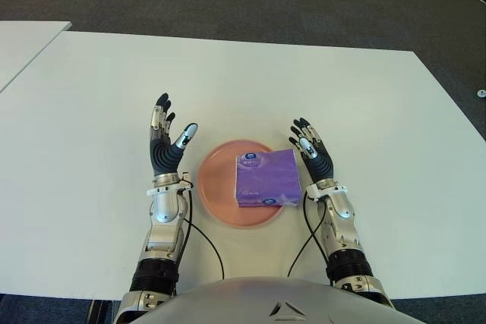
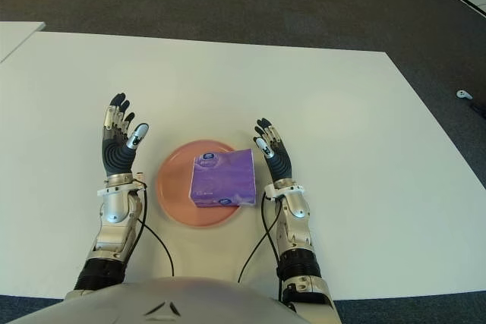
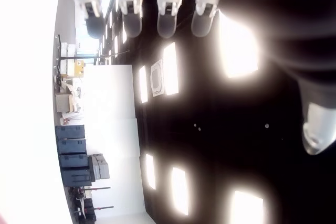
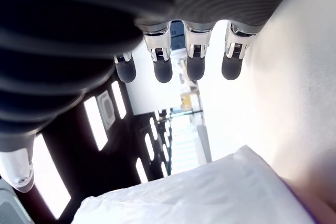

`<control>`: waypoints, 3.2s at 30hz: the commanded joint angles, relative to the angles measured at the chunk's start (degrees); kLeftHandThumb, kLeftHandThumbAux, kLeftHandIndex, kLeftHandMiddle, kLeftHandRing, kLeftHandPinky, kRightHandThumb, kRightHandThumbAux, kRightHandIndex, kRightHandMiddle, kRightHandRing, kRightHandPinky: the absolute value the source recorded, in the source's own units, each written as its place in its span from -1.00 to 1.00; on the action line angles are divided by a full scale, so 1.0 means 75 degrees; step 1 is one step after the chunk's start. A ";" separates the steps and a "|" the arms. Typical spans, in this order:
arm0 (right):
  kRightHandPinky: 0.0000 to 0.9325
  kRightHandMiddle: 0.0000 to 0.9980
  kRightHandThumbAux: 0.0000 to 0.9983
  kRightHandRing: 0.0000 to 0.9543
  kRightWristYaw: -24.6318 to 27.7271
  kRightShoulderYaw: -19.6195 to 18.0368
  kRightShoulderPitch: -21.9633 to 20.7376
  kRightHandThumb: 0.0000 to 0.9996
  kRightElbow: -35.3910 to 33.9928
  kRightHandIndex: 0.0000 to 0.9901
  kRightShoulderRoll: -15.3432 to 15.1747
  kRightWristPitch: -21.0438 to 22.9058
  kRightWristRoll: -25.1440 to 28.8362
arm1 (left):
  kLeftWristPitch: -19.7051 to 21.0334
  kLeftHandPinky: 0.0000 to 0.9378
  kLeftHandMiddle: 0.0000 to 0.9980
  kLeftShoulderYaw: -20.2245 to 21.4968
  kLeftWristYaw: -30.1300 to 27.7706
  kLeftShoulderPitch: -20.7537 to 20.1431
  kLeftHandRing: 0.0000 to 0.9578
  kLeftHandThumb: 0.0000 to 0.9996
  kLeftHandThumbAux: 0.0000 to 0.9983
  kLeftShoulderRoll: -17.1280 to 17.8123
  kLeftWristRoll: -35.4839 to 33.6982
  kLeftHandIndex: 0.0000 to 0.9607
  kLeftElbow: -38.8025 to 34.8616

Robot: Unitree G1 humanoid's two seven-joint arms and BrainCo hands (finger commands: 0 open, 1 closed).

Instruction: Put the tissue paper into the plate.

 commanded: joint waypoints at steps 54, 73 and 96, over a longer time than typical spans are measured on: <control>-1.00 -0.98 0.00 -1.00 -0.0170 -0.0079 0.0681 -1.00 0.0728 -1.00 0.0356 0.1183 0.0122 | 0.1998 -1.00 -1.00 -0.0139 -0.0954 0.0666 -1.00 -1.00 0.14 0.0118 -0.0595 -1.00 -0.0434; -1.00 -0.99 0.03 -1.00 -0.0331 -0.0007 0.0773 -1.00 0.0564 -1.00 0.0398 0.1226 0.0068 | 0.4667 -1.00 -1.00 0.0244 -0.2730 0.0394 -1.00 -1.00 0.09 0.0803 -0.1960 -1.00 -0.0529; -1.00 -0.98 0.04 -1.00 -0.0253 0.0042 0.0871 -1.00 0.0485 -1.00 0.0346 0.1176 0.0067 | 0.4943 -1.00 -1.00 0.0530 -0.2391 -0.0144 -1.00 -1.00 0.07 0.1196 -0.1541 -1.00 0.0214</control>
